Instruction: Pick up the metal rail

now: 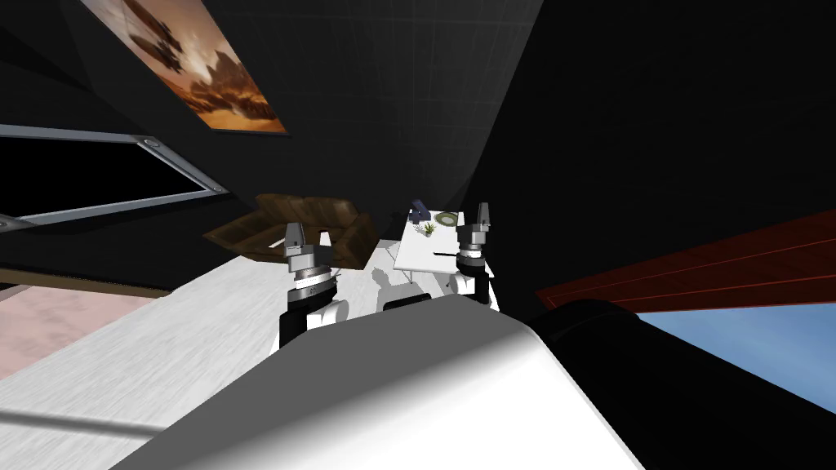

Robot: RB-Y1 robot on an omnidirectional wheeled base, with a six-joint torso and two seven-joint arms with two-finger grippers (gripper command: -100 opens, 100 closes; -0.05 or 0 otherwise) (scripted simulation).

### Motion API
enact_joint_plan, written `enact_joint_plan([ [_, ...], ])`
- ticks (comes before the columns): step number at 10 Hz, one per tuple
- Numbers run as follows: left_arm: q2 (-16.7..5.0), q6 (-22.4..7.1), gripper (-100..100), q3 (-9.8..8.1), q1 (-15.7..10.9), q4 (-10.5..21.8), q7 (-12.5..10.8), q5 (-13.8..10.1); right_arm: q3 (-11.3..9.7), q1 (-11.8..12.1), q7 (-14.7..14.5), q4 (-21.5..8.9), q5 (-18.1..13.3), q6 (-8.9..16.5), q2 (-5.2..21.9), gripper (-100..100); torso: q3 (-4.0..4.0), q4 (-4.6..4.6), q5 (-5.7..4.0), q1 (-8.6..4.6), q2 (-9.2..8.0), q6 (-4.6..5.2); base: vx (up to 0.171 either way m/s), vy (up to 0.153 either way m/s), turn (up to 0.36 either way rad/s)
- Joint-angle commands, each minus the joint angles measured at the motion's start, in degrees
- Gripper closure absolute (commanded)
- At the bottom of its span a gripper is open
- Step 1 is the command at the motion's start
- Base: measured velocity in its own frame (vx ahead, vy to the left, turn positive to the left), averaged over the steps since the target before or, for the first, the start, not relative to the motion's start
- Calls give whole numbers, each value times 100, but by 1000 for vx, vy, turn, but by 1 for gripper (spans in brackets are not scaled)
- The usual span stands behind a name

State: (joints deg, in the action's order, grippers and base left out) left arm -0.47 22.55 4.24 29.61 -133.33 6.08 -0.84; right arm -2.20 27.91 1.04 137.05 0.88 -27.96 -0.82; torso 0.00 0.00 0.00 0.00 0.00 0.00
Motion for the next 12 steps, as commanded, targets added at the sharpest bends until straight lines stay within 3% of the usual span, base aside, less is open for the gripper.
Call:
enact_joint_plan([
  [1,0,0,0,0,0,0,0,0,-32,-9,-8,-53,0,19,161,-100,0,0,0,0,0,0,-25,6,33],
  [4,0,0,0,0,-1,0,0,0,-143,-51,-41,-268,-9,83,617,-100,-16,6,1,3,-28,-1,-83,11,61],
  [8,0,0,0,0,-2,0,0,0,-368,-144,-120,-785,-73,197,1331,-100,-32,12,1,6,-56,-1,-141,20,119],
  [9,0,0,0,1,-2,0,0,0,-368,-144,-120,-785,-73,197,1421,-100,-34,13,1,2,-58,-2,-106,12,40],
  [11,0,0,0,0,-1,0,0,0,-500,-199,-173,-1129,-140,251,1797,-100,-22,9,1,2,-37,0,-89,23,133],
  [12,0,0,0,0,-1,0,0,0,-500,-199,-173,-1129,-140,251,1899,-100,-22,9,1,5,-38,-1,-82,23,48],
])
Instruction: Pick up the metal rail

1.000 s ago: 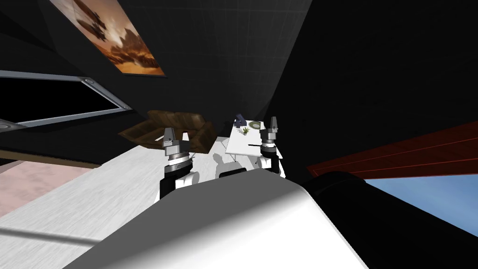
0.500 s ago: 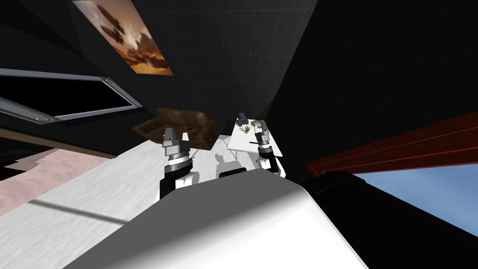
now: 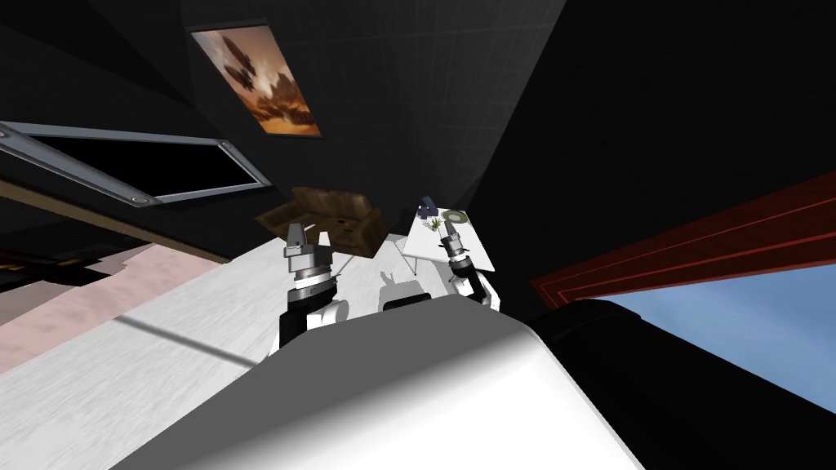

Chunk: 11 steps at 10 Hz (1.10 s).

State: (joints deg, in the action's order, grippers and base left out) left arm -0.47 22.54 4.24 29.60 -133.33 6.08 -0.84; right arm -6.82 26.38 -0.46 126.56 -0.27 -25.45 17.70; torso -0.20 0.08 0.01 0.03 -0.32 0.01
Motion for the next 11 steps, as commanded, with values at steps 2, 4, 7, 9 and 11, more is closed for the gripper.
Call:
enact_joint_plan([
  [2,0,0,0,0,-1,0,0,0,-106,-73,-53,-271,-68,24,304,-100,1,-1,0,-1,1,-2,-72,13,89],
  [4,0,0,0,0,0,0,0,0,-245,-130,-117,-669,-178,61,701,-100,4,-2,-1,-5,7,-2,-90,16,163],
  [7,0,0,0,0,0,0,0,0,-314,-158,-152,-901,-244,74,1134,-100,5,-2,-3,-11,8,-2,-61,2,96],
  [9,0,0,0,0,0,0,0,0,-384,-185,-188,-1128,-318,83,1426,-100,8,-3,-2,-9,13,-1,-47,7,105],
  [11,0,0,0,0,0,0,0,0,-454,-209,-225,-1361,-400,87,1724,-100,9,-3,-2,-11,15,-2,-48,0,137],
])
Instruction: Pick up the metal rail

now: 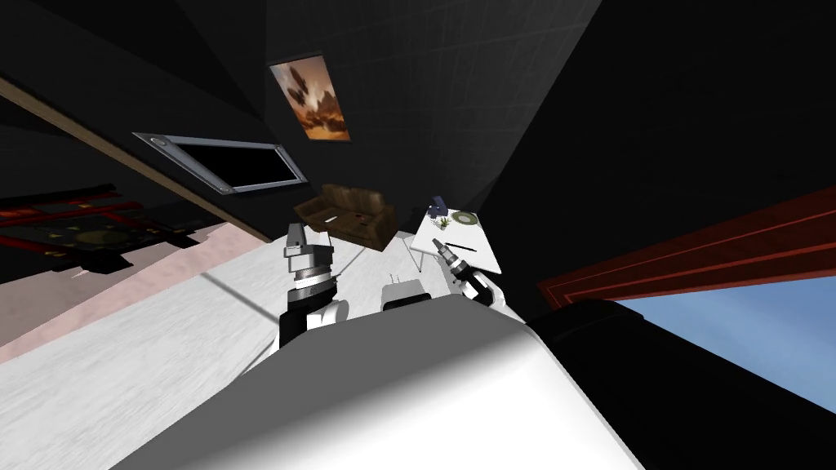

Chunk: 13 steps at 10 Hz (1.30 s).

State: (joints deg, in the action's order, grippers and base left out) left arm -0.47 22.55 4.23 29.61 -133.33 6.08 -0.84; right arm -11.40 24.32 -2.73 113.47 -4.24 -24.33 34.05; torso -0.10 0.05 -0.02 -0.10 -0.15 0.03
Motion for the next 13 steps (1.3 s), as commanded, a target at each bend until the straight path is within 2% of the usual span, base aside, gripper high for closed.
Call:
enact_joint_plan([
  [1,0,0,0,0,0,0,0,0,-69,-26,-36,-286,-93,-26,286,-100,0,0,0,0,0,0,-45,3,155],
  [2,0,0,0,0,-1,0,0,0,-69,-26,-36,-290,-93,-26,391,-100,0,0,0,0,-1,-2,-33,-2,76],
  [3,0,0,0,0,0,0,0,0,-142,-44,-74,-532,-190,-33,621,-100,2,0,0,-1,3,0,-32,-3,153],
  [4,0,0,0,0,0,0,0,0,-142,-44,-74,-532,-190,-33,696,-100,3,-1,0,-1,4,-2,-30,-5,95],
  [5,0,0,0,0,0,0,0,0,-216,-60,-113,-772,-295,-45,903,-100,3,-1,0,-1,5,0,-32,-6,202],
  [6,0,0,0,0,0,0,0,0,-216,-60,-113,-777,-295,-45,1002,-100,3,-1,0,-3,5,-3,-24,-11,79],
  [7,0,0,0,0,0,0,0,0,-292,-71,-152,-970,-406,-62,1204,-100,4,-1,-1,-4,7,1,-28,-8,159],
  [8,0,0,0,0,0,0,0,0,-292,-71,-152,-1022,-406,-62,1308,-100,5,-2,-1,-5,8,-3,-20,-14,92],
  [9,0,0,0,0,1,0,0,0,-369,-78,-191,-1239,-524,-85,1514,-100,5,-2,-1,-5,10,1,-15,-18,163],
  [10,0,0,0,0,0,0,0,0,-369,-78,-191,-1268,-524,-85,1611,-100,7,-2,-2,-8,11,-2,-11,-18,108],
  [11,0,0,0,0,1,0,0,0,-446,-82,-230,-1505,-648,-113,1789,-100,7,-3,-2,-8,13,1,-10,-16,190],
  [12,0,0,0,0,0,0,0,0,-446,-82,-230,-1513,-648,-113,1910,-100,8,-3,-1,-8,14,-2,-7,-21,87],
  [13,0,0,0,-1,1,0,0,0,-524,-81,-269,-1699,-777,-146,2139,-100,9,-3,-2,-9,16,1,-5,-22,205],
])
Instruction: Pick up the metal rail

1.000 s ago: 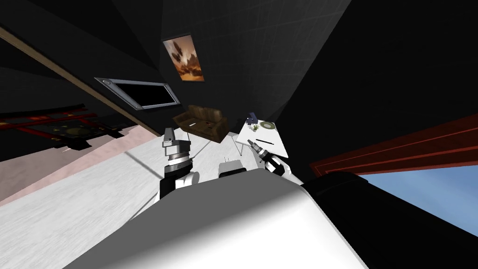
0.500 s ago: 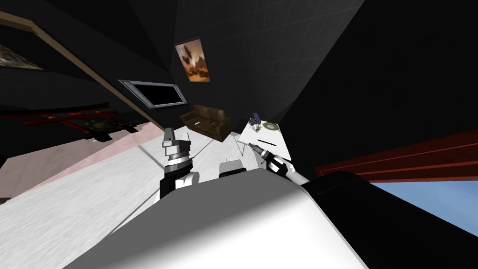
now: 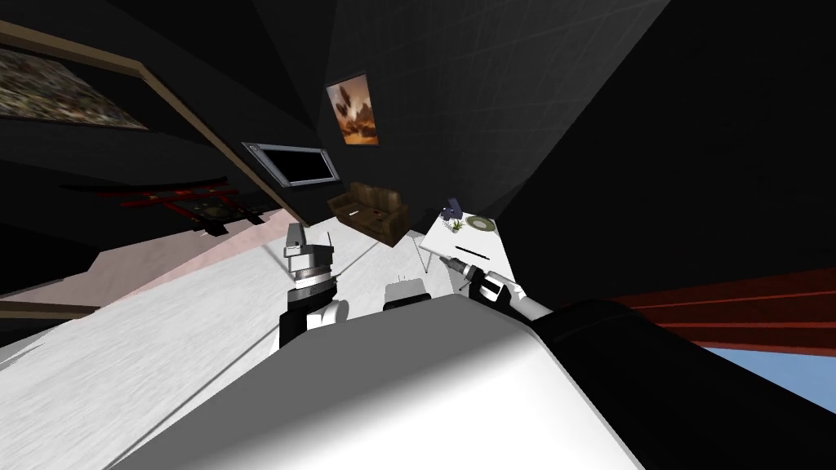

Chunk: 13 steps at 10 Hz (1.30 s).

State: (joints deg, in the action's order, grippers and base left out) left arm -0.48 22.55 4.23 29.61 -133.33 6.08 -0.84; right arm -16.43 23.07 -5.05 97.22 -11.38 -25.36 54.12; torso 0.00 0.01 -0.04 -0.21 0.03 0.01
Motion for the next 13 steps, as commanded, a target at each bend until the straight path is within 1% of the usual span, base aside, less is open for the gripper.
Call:
enact_joint_plan([
  [1,0,0,0,0,0,0,0,0,-21,44,-38,-131,-63,-43,195,-100,0,0,0,0,0,0,-6,-27,91],
  [2,0,0,0,-1,1,0,0,0,-99,48,-75,-370,-196,-81,418,-100,0,0,0,-1,0,4,-5,-27,193],
  [3,0,0,0,0,0,0,0,0,-99,48,-75,-370,-196,-81,479,-100,-1,0,-1,-1,-1,1,2,-32,74],
  [4,0,0,0,-1,1,0,0,0,-178,58,-112,-605,-334,-123,695,-100,0,0,0,-2,1,5,5,-39,149],
  [5,0,0,0,0,0,0,0,0,-258,72,-148,-762,-475,-170,885,-100,2,0,-1,-6,3,1,6,-61,307],
  [6,0,0,0,0,0,0,0,0,-258,72,-148,-835,-475,-170,1018,-100,4,-1,-3,-13,6,-1,17,-54,108],
  [7,0,0,0,-1,1,0,0,0,-339,91,-183,-1045,-619,-221,1215,-100,5,-2,-3,-11,8,6,29,-47,154],
  [8,0,0,0,-1,1,0,0,0,-339,91,-183,-1059,-619,-221,1271,-100,7,-2,-1,-10,13,2,23,-47,83],
  [9,0,0,0,-1,1,0,0,0,-421,115,-216,-1276,-765,-276,1511,-100,7,-3,-4,-7,12,5,20,-45,180],
  [10,0,0,0,-1,1,0,0,0,-504,145,-248,-1466,-912,-334,1696,-100,7,-2,-2,-8,12,1,33,-76,265],
  [11,-1,0,0,-1,1,0,0,0,-504,145,-248,-1484,-912,-334,1737,-100,9,-3,-4,-17,17,1,25,-74,97],
  [13,-1,0,0,-1,1,0,0,0,-671,217,-306,-1873,-1206,-459,2101,-100,10,-3,-4,-17,17,2,39,-84,202],
])
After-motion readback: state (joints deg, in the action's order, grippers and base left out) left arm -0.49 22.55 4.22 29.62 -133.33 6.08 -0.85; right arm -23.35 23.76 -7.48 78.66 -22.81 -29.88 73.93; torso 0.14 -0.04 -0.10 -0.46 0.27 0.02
